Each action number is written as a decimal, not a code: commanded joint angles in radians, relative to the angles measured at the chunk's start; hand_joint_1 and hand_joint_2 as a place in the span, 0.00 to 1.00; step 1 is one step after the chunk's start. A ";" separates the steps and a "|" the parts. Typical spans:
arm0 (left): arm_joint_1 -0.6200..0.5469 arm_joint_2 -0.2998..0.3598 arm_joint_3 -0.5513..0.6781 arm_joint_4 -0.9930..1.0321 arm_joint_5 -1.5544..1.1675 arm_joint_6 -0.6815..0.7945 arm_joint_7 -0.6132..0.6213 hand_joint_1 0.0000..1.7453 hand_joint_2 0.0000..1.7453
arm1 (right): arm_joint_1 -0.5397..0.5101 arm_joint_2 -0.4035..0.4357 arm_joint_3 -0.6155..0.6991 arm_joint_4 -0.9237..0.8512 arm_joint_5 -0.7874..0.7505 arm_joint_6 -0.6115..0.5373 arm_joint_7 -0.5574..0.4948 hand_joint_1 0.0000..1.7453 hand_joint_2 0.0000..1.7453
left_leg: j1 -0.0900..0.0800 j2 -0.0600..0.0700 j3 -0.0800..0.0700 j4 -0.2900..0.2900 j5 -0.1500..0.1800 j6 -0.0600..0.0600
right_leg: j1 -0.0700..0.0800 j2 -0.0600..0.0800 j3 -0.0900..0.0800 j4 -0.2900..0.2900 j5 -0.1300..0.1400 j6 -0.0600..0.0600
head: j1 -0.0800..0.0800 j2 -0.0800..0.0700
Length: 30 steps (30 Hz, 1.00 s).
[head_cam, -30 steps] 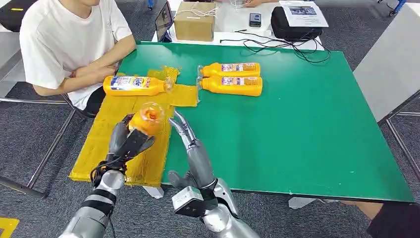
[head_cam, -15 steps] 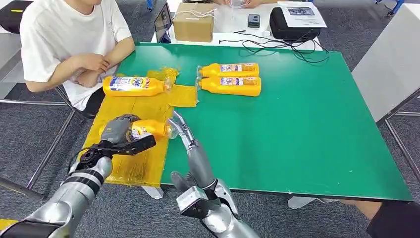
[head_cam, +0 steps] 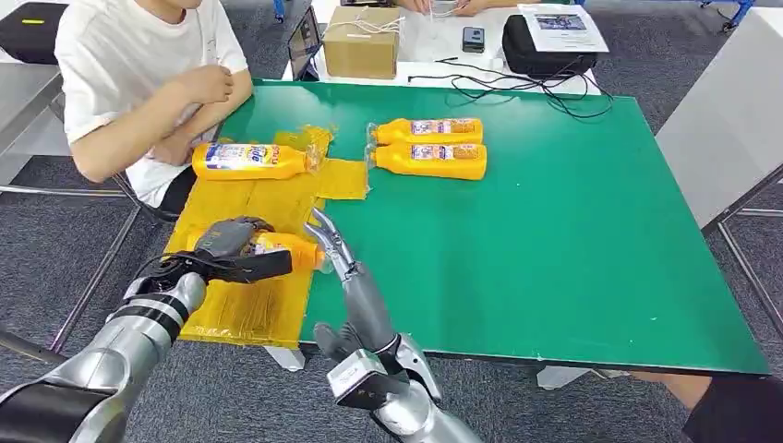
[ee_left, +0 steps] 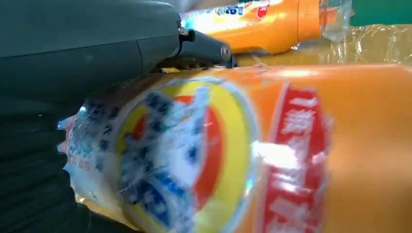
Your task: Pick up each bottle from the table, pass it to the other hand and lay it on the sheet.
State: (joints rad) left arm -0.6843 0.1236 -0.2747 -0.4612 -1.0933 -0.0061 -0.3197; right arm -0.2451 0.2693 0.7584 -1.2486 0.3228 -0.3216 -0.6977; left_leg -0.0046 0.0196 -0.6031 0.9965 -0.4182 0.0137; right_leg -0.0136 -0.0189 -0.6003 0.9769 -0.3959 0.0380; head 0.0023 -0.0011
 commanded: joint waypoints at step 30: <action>0.092 -0.143 0.182 -0.185 0.593 -0.199 -0.245 0.00 1.00 | -0.068 -0.030 0.091 0.092 -0.058 -0.053 0.000 0.00 0.00 | 0.001 -0.006 0.002 0.000 -0.001 -0.001 | 0.001 -0.001 0.004 -0.001 -0.002 -0.001 | 0.000 0.000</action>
State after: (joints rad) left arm -0.6041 0.0252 -0.1569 -0.5777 -0.5782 -0.1892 -0.5573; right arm -0.2747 0.2686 0.8186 -1.2158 0.2651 -0.3666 -0.6977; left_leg -0.0051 0.0151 -0.6043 0.9970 -0.4180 0.0142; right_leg -0.0139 -0.0211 -0.6001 0.9765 -0.3962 0.0383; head 0.0023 -0.0011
